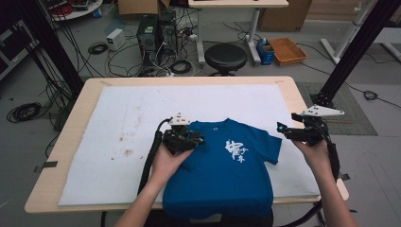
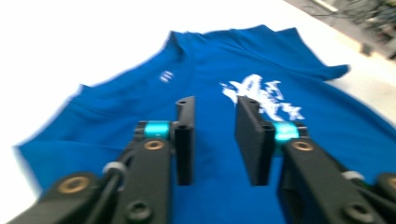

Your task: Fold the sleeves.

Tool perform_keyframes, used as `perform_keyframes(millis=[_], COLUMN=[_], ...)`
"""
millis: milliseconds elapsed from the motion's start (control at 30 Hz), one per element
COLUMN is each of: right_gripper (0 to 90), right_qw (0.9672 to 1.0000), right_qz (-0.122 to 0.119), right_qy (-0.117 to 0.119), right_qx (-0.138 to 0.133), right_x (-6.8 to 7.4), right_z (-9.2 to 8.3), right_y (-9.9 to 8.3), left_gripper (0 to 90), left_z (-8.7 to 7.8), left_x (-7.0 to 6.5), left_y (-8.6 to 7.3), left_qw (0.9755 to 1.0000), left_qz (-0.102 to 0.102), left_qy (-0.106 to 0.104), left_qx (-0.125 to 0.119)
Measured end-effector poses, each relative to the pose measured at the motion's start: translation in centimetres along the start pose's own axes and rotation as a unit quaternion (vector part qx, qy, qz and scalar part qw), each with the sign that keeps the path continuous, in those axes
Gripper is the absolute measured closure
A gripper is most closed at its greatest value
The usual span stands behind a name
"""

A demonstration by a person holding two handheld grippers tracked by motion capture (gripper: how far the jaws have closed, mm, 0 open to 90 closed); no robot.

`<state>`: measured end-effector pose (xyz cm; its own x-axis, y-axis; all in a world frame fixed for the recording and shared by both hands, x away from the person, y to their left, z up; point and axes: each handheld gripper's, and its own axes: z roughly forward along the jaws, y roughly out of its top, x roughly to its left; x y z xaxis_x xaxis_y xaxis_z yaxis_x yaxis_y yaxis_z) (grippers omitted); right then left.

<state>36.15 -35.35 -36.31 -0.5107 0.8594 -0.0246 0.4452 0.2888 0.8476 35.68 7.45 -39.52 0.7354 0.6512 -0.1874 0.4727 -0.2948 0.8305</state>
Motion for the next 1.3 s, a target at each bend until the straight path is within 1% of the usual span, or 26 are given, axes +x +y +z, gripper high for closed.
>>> perform_keyframes(millis=[33, 100, 133, 167, 200, 233, 267, 300, 333, 367, 400, 433, 467, 500, 533, 567, 733, 800, 967, 1000, 1033, 1067, 1100, 1133, 1200, 1300], right_gripper=[27.4, 27.4, 27.5, 27.4, 27.4, 27.4, 27.4, 27.4, 27.7, 27.7, 42.6, 48.2, 49.8, 51.8, 51.8, 54.7, 57.5, 58.0, 61.2, 63.9, 63.9, 67.6, 70.8, 70.8, 88.9, 89.6], right_qw=[1.0, 0.9998, 0.9997, 0.9995, 0.9991, 0.9988, 0.9988, 0.9977, 0.9973, 0.9973, 0.996, 0.996, 0.9954, 0.995, 0.995, 0.9934, 0.9887, 0.9881, 0.9876, 0.9866, 0.9866, 0.9856, 0.9861, 0.9861, 0.9869, 0.9891], right_qz=[0.005, 0.014, 0.019, 0.024, 0.032, 0.036, 0.036, 0.047, 0.05, 0.05, 0.063, 0.061, 0.064, 0.065, 0.065, 0.075, 0.102, 0.104, 0.104, 0.102, 0.102, 0.099, 0.094, 0.094, 0.087, 0.083], right_qy=[-0.002, -0.006, -0.008, -0.009, -0.011, -0.01, -0.01, -0.011, -0.012, -0.012, 0.0, 0.007, 0.007, 0.008, 0.008, 0.01, 0.011, 0.012, 0.013, 0.013, 0.013, 0.016, 0.012, 0.012, 0.021, 0.025], right_qx=[0.003, 0.009, 0.013, 0.018, 0.025, 0.03, 0.03, 0.047, 0.052, 0.052, 0.064, 0.065, 0.071, 0.075, 0.075, 0.086, 0.11, 0.113, 0.117, 0.127, 0.127, 0.136, 0.136, 0.136, 0.135, 0.119], right_x=[-0.2, -0.7, -0.9, -1.1, -1.4, -1.6, -1.6, -2.0, -2.2, -2.2, -2.6, -2.7, -2.8, -2.9, -2.9, -3.1, -3.2, -3.2, -3.1, -3.0, -3.0, -2.8, -2.7, -2.7, -2.6, -2.1], right_z=[0.1, 0.2, 0.3, 0.4, 0.6, 0.9, 0.9, 1.4, 1.6, 1.6, 2.2, 2.4, 2.6, 2.8, 2.8, 3.2, 4.2, 4.4, 4.7, 5.1, 5.1, 5.4, 5.5, 5.5, 5.3, 4.5], right_y=[-0.2, -0.5, -0.7, -1.0, -1.3, -1.6, -1.6, -2.3, -2.5, -2.5, -3.3, -3.6, -3.9, -4.1, -4.1, -4.4, -5.0, -5.2, -5.4, -5.5, -5.5, -5.6, -5.6, -5.6, -5.5, -5.0], left_gripper=[62.3, 60.0, 58.3, 56.0, 54.8, 53.2, 52.4, 52.1, 50.3, 48.7, 48.6, 47.9, 46.2, 46.0, 45.9, 45.5, 44.3, 44.3, 44.3, 44.3, 44.3, 44.3, 44.3, 44.3, 44.3, 44.3], left_z=[-1.1, -2.2, -2.9, -2.9, -3.7, -5.1, -5.1, -6.2, -6.9, -6.9, -8.1, -8.1, -8.6, -9.3, -9.3, -9.6, -10.4, -10.4, -10.2, -10.2, -10.1, -9.9, -9.9, -9.9, -9.8, -9.8], left_x=[0.3, 0.9, 1.3, 1.3, 1.8, 2.8, 2.8, 3.7, 4.2, 4.2, 5.3, 5.3, 5.8, 6.5, 6.5, 6.8, 8.2, 8.5, 8.6, 8.6, 8.5, 8.4, 8.4, 8.4, 8.3, 8.3], left_y=[-0.2, -0.5, -0.6, -0.6, -0.9, -1.4, -1.4, -1.9, -2.2, -2.2, -2.8, -2.8, -3.0, -3.5, -3.5, -3.6, -4.4, -4.6, -4.8, -4.7, -4.7, -4.7, -4.7, -4.7, -4.6, -4.6], left_qw=[0.9996, 0.999, 0.9988, 0.9988, 0.9984, 0.998, 0.998, 0.9971, 0.9961, 0.9961, 0.9942, 0.9942, 0.9934, 0.991, 0.991, 0.9905, 0.9885, 0.9878, 0.9883, 0.9887, 0.9889, 0.9894, 0.9897, 0.9897, 0.99, 0.9901], left_qz=[0.025, 0.036, 0.037, 0.037, 0.036, 0.031, 0.031, 0.027, 0.028, 0.028, 0.019, 0.019, 0.014, 0.013, 0.013, 0.014, -0.006, -0.01, -0.013, -0.013, -0.011, -0.008, -0.006, -0.006, -0.005, -0.006], left_qy=[0.012, 0.02, 0.028, 0.028, 0.037, 0.043, 0.043, 0.053, 0.065, 0.065, 0.085, 0.085, 0.09, 0.113, 0.113, 0.118, 0.134, 0.14, 0.138, 0.137, 0.136, 0.134, 0.133, 0.133, 0.132, 0.131], left_qx=[-0.009, -0.015, -0.019, -0.019, -0.022, -0.034, -0.034, -0.047, -0.052, -0.052, -0.064, -0.064, -0.07, -0.071, -0.071, -0.068, -0.069, -0.069, -0.062, -0.06, -0.059, -0.054, -0.052, -0.052, -0.049, -0.049])
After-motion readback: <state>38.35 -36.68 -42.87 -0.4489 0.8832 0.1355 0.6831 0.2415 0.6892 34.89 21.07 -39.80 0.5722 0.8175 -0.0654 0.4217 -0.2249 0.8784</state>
